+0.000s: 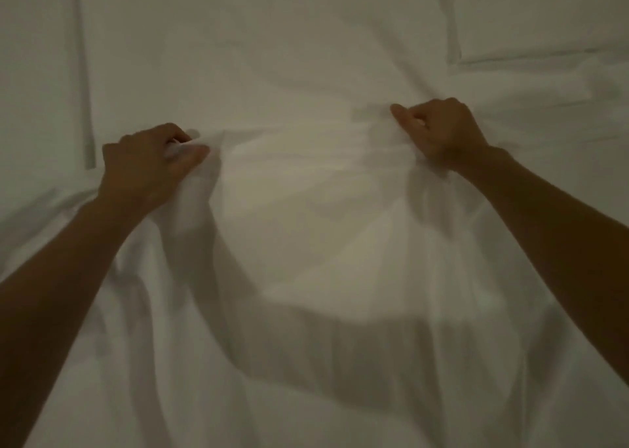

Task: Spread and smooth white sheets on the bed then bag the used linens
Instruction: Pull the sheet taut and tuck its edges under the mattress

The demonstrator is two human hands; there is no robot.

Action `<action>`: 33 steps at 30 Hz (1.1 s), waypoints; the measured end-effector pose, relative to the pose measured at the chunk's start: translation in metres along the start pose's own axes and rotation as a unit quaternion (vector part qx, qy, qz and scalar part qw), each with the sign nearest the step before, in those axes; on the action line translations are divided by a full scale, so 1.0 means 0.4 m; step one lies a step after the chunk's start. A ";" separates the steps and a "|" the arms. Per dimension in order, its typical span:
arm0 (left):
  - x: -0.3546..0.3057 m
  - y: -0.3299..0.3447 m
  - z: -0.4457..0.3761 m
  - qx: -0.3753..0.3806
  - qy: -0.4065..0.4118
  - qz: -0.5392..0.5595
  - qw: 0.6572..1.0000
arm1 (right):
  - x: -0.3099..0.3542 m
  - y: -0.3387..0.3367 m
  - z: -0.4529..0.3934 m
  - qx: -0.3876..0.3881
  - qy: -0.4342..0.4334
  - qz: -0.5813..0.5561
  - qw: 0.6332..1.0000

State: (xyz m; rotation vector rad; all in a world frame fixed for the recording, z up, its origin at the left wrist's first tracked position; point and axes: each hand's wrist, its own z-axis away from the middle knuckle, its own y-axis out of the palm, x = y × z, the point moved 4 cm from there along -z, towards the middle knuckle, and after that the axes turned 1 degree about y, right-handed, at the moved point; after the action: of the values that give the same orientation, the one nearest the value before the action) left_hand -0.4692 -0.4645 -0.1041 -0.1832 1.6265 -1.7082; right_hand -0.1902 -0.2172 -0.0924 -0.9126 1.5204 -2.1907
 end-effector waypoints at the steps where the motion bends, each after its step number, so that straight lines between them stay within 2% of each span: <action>1: -0.010 0.003 0.011 -0.015 0.007 -0.003 1.000 | -0.015 -0.009 0.017 0.003 0.003 -0.008 1.000; 3: -0.019 0.014 0.027 -0.034 0.026 0.003 0.999 | -0.050 -0.026 0.055 0.007 0.031 0.002 0.999; 7: 0.016 0.028 0.026 -0.042 0.008 0.014 0.999 | -0.093 -0.022 0.080 -0.018 0.048 0.128 0.990; 13: 0.046 0.043 0.017 -0.059 -0.070 -0.006 0.996 | -0.099 -0.010 0.011 -0.147 0.036 0.088 0.985; 16: -0.033 0.047 0.037 -0.104 -0.055 -0.018 0.993 | -0.076 0.023 0.038 -0.186 0.005 0.103 0.977; 18: -0.149 0.062 0.083 -0.141 0.004 -0.017 0.990 | -0.035 0.046 0.098 -0.201 -0.043 0.079 0.976; 20: -0.276 0.135 0.143 -0.115 0.093 -0.024 0.989 | -0.008 0.091 0.182 -0.166 -0.074 0.068 0.981; 22: -0.388 0.232 0.195 -0.041 0.167 -0.047 0.984 | -0.020 0.144 0.248 -0.103 -0.060 0.081 0.990; 24: -0.453 0.315 0.228 0.020 0.207 -0.070 0.976 | -0.054 0.170 0.257 -0.070 -0.038 0.096 0.992; 27: -0.462 0.371 0.201 0.054 0.170 -0.118 0.977 | -0.112 0.154 0.207 -0.051 -0.014 0.121 0.991; 33: -0.476 0.377 0.145 0.048 0.054 -0.142 0.987 | -0.269 0.072 0.141 -0.051 0.044 0.157 0.985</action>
State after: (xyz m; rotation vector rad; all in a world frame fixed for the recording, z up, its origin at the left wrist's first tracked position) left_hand -0.2391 -0.3825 -0.1567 -0.2923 1.6545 -2.0389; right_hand -0.0755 -0.2051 -0.1404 -0.5625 1.7004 -1.9645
